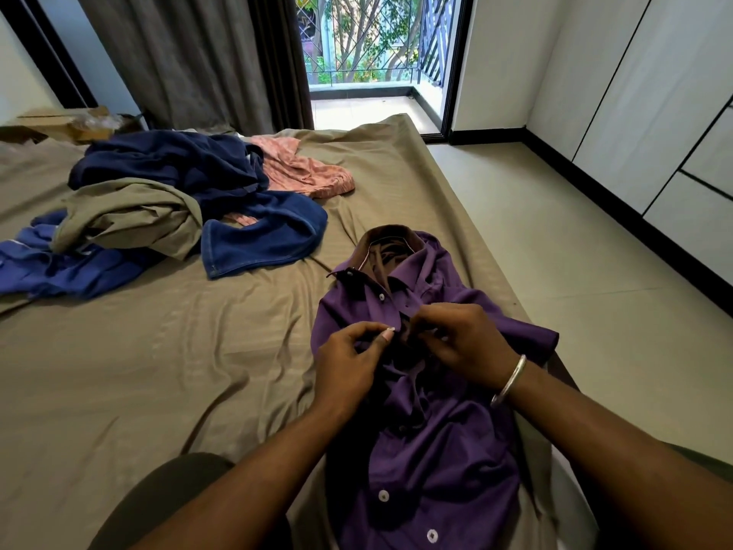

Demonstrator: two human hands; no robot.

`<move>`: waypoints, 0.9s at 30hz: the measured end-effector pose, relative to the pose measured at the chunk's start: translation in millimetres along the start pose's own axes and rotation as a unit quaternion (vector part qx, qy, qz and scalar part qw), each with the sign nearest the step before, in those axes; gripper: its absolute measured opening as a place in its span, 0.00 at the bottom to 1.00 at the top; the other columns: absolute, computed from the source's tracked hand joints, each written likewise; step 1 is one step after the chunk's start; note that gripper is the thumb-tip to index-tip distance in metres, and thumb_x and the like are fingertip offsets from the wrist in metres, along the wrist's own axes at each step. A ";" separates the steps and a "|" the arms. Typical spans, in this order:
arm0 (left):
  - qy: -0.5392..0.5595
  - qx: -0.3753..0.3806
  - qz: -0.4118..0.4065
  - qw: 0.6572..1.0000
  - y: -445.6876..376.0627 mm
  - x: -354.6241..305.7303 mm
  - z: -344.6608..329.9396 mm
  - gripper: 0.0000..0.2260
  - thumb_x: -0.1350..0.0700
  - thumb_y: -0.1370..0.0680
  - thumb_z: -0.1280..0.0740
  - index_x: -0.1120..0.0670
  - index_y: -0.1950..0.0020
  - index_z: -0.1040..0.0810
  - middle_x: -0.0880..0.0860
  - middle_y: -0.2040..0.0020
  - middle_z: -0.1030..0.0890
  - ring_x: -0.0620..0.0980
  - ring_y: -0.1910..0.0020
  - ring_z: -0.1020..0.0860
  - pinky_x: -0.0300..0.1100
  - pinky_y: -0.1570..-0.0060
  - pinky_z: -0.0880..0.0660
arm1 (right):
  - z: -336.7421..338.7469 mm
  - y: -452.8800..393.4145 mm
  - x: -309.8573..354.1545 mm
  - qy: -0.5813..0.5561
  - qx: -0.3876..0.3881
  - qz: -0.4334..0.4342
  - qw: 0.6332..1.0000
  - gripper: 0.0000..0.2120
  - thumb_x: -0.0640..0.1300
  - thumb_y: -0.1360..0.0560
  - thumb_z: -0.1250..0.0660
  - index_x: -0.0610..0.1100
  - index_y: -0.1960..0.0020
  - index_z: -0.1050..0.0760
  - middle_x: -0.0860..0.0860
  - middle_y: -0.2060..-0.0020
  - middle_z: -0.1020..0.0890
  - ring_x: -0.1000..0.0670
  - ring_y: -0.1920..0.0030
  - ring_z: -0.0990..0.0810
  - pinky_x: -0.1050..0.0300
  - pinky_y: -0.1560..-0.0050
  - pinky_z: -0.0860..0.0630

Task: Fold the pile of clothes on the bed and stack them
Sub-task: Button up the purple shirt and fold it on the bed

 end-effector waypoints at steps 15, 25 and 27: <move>0.039 0.033 0.009 0.999 -0.7 1.0 -3.5 0.04 0.54 0.23 0.28 0.49 0.51 0.14 0.44 0.56 0.14 0.42 0.54 0.16 0.48 0.49 0.19 | -9.8 -3.1 8.6 0.046 0.037 0.049 0.997 0.12 0.48 0.23 0.41 0.46 0.48 0.21 0.52 0.54 0.20 0.50 0.61 0.20 0.50 0.68 0.22; 0.033 0.058 0.024 0.997 1.4 2.8 -6.1 0.04 0.54 0.24 0.28 0.48 0.52 0.14 0.45 0.57 0.14 0.43 0.55 0.16 0.50 0.49 0.19 | -7.3 -0.1 7.1 0.019 0.002 0.025 1.000 0.10 0.46 0.22 0.38 0.46 0.48 0.19 0.51 0.54 0.18 0.51 0.60 0.19 0.52 0.64 0.20; 0.040 0.069 0.027 0.996 1.7 3.0 -7.4 0.04 0.55 0.23 0.28 0.49 0.52 0.14 0.46 0.56 0.14 0.44 0.55 0.16 0.52 0.48 0.19 | -6.2 0.0 6.3 0.016 -0.007 0.017 1.000 0.11 0.47 0.22 0.38 0.45 0.49 0.18 0.51 0.55 0.17 0.52 0.60 0.18 0.53 0.63 0.20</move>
Point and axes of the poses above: each hand's wrist, its own y-axis away from the middle knuckle, its own z-axis out of the back of the hand, x = y × z, the point moved 7 cm from there along -y, towards the middle knuckle
